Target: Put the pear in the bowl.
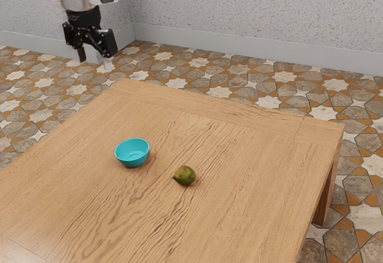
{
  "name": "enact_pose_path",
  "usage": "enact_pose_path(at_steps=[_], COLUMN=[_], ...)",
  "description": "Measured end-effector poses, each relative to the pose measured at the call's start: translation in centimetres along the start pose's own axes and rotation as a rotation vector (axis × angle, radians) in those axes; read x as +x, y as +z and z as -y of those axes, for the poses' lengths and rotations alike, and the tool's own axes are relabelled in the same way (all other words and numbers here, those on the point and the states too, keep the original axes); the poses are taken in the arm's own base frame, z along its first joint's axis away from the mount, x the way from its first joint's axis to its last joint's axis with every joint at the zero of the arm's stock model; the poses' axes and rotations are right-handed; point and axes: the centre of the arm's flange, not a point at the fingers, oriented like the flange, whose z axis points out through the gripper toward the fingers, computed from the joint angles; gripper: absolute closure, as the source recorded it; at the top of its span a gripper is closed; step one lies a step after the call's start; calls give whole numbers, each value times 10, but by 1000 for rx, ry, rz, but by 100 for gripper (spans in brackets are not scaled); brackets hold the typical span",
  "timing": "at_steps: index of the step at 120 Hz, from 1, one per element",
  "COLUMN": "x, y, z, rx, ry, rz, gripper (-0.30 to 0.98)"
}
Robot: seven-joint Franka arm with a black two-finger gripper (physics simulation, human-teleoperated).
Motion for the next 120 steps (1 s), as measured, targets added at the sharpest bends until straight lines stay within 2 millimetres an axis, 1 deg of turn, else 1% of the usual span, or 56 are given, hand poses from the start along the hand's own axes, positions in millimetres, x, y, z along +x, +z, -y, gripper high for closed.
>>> enact_pose_path(at_steps=[12,17,21,35,44,48,52,58,69,79,83,89,100,120], x=[3,12,20,35,39,44,50,64,87,100,104,106,106,93], y=[-2,-3,-3,0,1,7,19,46,101,142,156,173,197,244], z=[3,3,-1,-34,-64,-81,-97,-116,-133,-151,-158,-167,-178,-194], rx=[-1,4,7,11,9,7,6,7,14,20,19,11,-11,-49], ry=[-19,-25,-22,20,64,90,113,137,153,170,174,176,167,122], rz=[-19,-31,-39,-55,-65,-61,-44,-8,65,113,130,148,178,251], gripper=[0,0,0,0,0,0,0,0,0,0,0,0,0,0])
